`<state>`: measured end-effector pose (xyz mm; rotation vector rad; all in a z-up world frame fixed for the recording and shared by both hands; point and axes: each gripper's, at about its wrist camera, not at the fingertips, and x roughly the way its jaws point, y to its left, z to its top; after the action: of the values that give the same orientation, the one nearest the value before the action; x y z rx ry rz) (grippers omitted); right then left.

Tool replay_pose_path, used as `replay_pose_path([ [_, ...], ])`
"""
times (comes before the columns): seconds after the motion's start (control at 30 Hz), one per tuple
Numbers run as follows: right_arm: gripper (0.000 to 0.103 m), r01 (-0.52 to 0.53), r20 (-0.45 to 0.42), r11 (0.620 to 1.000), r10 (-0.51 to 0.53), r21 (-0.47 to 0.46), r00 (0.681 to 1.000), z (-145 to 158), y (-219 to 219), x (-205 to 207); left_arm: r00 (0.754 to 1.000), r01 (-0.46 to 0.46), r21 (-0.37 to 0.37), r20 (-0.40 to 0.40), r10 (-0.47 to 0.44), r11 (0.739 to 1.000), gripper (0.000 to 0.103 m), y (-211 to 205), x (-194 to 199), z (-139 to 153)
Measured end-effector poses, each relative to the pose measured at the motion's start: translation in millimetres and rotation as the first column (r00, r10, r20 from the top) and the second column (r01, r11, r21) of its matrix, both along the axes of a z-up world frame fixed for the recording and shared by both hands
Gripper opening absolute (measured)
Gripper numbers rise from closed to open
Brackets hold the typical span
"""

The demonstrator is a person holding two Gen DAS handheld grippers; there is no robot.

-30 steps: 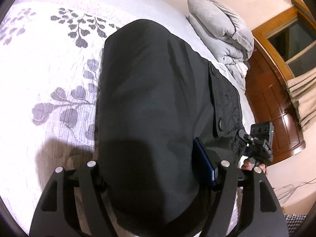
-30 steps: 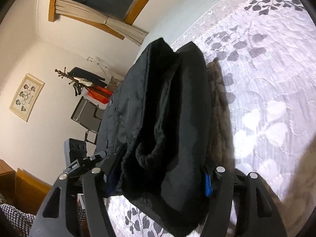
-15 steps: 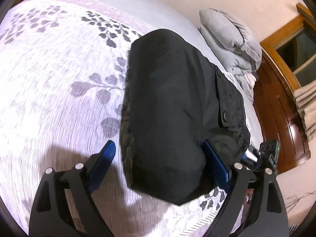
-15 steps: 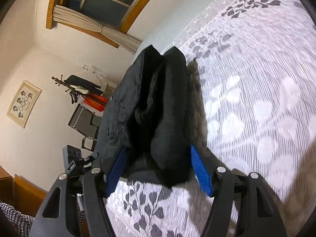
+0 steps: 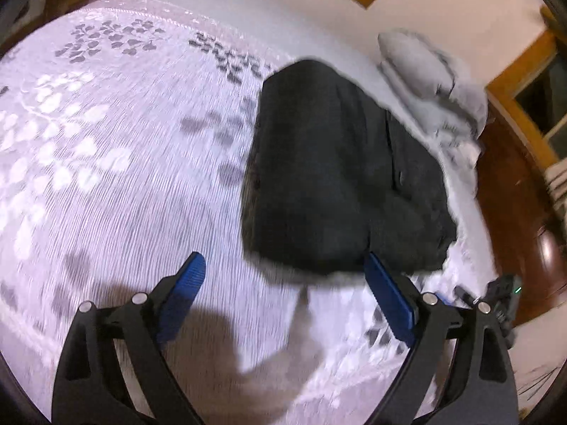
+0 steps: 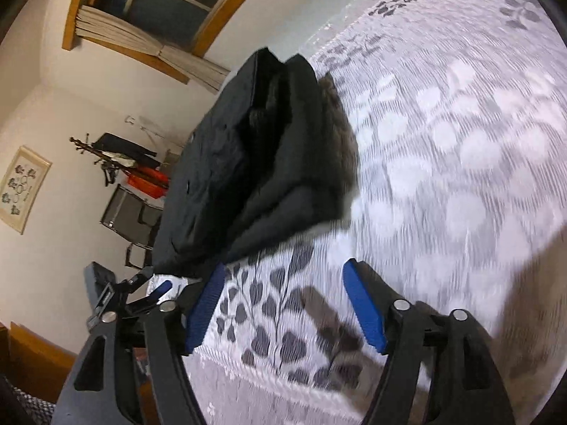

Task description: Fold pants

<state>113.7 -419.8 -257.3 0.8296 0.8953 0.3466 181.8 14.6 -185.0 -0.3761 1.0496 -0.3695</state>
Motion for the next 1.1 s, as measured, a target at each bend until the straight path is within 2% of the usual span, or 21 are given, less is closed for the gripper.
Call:
replay_pose_path([
  [0.13, 0.078, 0.013, -0.028, 0.994, -0.016, -0.106, 0.999, 6, 21, -14, 1.000, 0.012, 0.088, -0.003, -0.011, 0.996, 0.091, -11, -24, 1],
  [0.2, 0.084, 0.022, -0.032, 0.992, -0.026, -0.126, 0.999, 9, 28, -20, 1.000, 0.003, 0.095, -0.003, -0.003, 0.996, 0.092, -13, -34, 2],
  [0.47, 0.097, -0.001, -0.076, 0.968, -0.019, -0.252, 0.997, 24, 66, -44, 0.999, -0.033, 0.203, 0.021, 0.030, 0.979, 0.096, -25, -68, 14],
  [0.63, 0.099, -0.016, -0.066, 0.921, -0.011, -0.389, 0.998, 45, 91, -57, 0.999, -0.044, 0.190, 0.015, 0.042, 0.981, 0.097, -32, -86, 26],
  [0.8, 0.099, 0.013, -0.009, 0.882, -0.019, -0.471, 1.000, 77, 102, -71, 0.996, -0.077, 0.228, 0.060, 0.065, 0.971, 0.097, -36, -101, 52],
  [1.1, 0.099, 0.135, 0.105, 0.836, -0.093, -0.531, 0.990, 137, 100, -86, 0.977, -0.078, 0.297, 0.213, 0.013, 0.952, 0.097, -47, -128, 124],
])
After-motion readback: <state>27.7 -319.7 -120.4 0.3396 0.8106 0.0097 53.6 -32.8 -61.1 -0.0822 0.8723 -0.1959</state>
